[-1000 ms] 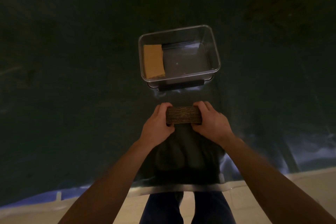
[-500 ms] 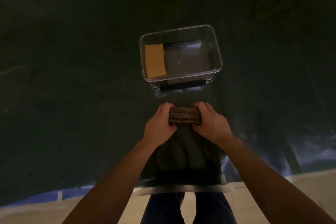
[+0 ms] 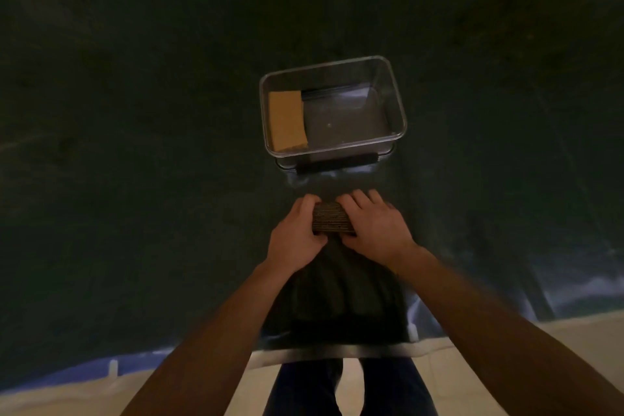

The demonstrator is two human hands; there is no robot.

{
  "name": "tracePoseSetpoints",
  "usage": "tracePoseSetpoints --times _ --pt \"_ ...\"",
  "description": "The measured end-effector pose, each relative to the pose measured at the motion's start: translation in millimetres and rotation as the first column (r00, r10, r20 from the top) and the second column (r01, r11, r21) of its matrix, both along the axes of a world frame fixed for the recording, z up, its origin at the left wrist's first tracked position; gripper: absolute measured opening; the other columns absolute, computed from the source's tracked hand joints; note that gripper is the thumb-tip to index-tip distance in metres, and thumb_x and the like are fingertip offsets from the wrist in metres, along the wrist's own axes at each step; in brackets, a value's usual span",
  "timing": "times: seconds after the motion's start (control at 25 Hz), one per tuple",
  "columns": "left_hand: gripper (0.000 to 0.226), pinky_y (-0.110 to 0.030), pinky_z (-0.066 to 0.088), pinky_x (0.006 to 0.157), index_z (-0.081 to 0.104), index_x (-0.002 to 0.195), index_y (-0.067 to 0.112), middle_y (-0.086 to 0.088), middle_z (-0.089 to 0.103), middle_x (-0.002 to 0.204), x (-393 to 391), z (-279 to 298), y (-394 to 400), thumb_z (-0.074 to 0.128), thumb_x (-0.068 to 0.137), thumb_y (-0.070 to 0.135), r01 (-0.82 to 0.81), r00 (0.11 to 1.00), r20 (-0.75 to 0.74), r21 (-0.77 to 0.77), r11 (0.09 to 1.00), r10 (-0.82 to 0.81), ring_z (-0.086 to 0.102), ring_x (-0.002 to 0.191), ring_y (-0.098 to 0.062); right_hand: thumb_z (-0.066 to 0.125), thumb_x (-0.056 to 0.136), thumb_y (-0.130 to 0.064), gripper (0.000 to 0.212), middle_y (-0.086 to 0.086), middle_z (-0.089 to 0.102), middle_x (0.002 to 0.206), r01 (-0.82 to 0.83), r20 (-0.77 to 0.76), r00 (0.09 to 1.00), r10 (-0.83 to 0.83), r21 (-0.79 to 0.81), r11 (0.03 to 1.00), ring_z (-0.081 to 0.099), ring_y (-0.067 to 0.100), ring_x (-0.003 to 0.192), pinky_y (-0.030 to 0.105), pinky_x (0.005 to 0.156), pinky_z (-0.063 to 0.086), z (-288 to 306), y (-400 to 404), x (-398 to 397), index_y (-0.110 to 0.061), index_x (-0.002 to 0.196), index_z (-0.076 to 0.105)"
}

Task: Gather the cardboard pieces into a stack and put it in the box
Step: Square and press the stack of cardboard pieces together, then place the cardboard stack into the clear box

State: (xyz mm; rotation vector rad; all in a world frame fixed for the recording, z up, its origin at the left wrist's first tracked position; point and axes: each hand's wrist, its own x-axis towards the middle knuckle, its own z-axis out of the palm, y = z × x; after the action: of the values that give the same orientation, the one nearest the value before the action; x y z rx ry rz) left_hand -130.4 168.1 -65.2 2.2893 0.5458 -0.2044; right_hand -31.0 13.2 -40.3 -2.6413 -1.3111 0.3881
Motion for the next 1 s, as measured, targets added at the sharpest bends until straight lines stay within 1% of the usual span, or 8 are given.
tracePoseSetpoints --times 0.24,0.36,0.4,0.52,0.6,0.68,0.84,1.0 --pt "0.052 -0.030 0.041 0.069 0.033 0.102 0.046 0.014 0.049 0.108 5.3 19.6 3.5 0.071 0.073 0.025 0.026 0.999 -0.021 -0.046 0.999 -0.027 0.053 0.093 -0.010 0.065 0.080 -0.041 0.050 0.000 0.058 0.118 0.032 -0.054 0.998 -0.031 0.021 0.999 0.052 0.022 0.102 0.037 0.077 0.049 14.5 2.6 0.6 -0.028 0.124 0.046" --pt "0.053 -0.032 0.045 0.082 0.040 0.107 0.041 0.007 0.053 0.111 12.4 43.9 19.6 0.074 0.070 0.023 0.024 0.999 -0.033 -0.222 0.975 -0.032 0.051 0.106 -0.015 0.068 0.077 -0.046 0.048 -0.003 0.061 0.110 0.211 -0.290 0.940 -0.177 0.089 0.973 0.057 0.018 0.095 0.034 0.076 0.049 33.1 -1.7 -5.5 -0.027 0.117 0.050" --pt "0.053 -0.031 0.046 0.085 0.044 0.110 0.037 0.003 0.055 0.115 12.8 54.6 22.9 0.075 0.071 0.019 -0.056 0.998 -0.024 -0.384 0.922 0.050 0.052 0.109 -0.018 0.071 0.074 -0.045 0.049 -0.002 0.063 0.107 0.360 -0.491 0.829 -0.267 0.105 0.927 0.059 0.018 0.093 0.035 0.077 0.051 41.6 -2.4 -8.1 -0.026 0.114 0.052" --pt "0.052 -0.043 0.048 0.095 0.049 0.124 0.030 -0.006 0.059 0.126 7.2 87.2 12.5 0.069 0.076 0.029 -0.298 0.921 -0.087 -0.784 0.545 0.379 0.056 0.118 -0.025 0.076 0.064 -0.039 0.055 0.007 0.066 0.111 0.781 -0.942 0.184 -0.280 -0.033 0.623 0.063 0.025 0.098 0.042 0.082 0.052 67.5 2.0 -18.9 -0.027 0.114 0.056" --pt "0.054 -0.052 0.046 0.101 0.050 0.132 0.029 -0.008 0.060 0.130 6.2 100.3 -6.7 0.063 0.081 0.042 -0.344 0.878 -0.169 -0.873 0.345 0.447 0.057 0.120 -0.027 0.076 0.066 -0.042 0.062 0.009 0.065 0.114 0.832 -0.975 0.039 -0.220 -0.090 0.547 0.061 0.029 0.103 0.042 0.079 0.052 81.0 10.7 -25.2 -0.029 0.122 0.054" --pt "0.050 -0.053 0.047 0.100 0.050 0.134 0.033 -0.008 0.058 0.128 9.3 116.4 -24.9 0.056 0.088 0.049 -0.414 0.841 -0.253 -0.870 0.267 0.478 0.056 0.117 -0.029 0.074 0.073 -0.046 0.065 0.005 0.062 0.117 0.827 -0.972 0.094 -0.217 -0.045 0.560 0.060 0.026 0.106 0.042 0.081 0.052 95.0 20.5 -33.0 -0.030 0.130 0.047" --pt "0.045 -0.055 0.049 0.092 0.043 0.137 0.040 -0.004 0.051 0.123 23.6 139.2 -36.9 0.048 0.093 0.047 -0.508 0.793 -0.259 -0.780 0.365 0.552 0.051 0.108 -0.025 0.070 0.075 -0.050 0.076 -0.003 0.054 0.124 0.825 -0.967 0.182 -0.178 0.052 0.562 0.055 0.025 0.112 0.054 0.094 0.050 113.1 30.4 -34.4 -0.047 0.138 0.029" --pt "0.036 -0.050 0.045 0.096 0.044 0.128 0.040 -0.005 0.049 0.127 35.3 154.8 -38.0 0.051 0.093 0.046 -0.495 0.801 -0.219 -0.765 0.411 0.557 0.050 0.108 -0.023 0.061 0.077 -0.059 0.070 -0.002 0.051 0.124 0.776 -0.968 0.180 -0.174 0.031 0.630 0.053 0.024 0.109 0.045 0.083 0.051 131.3 21.4 -16.8 -0.049 0.136 0.025"
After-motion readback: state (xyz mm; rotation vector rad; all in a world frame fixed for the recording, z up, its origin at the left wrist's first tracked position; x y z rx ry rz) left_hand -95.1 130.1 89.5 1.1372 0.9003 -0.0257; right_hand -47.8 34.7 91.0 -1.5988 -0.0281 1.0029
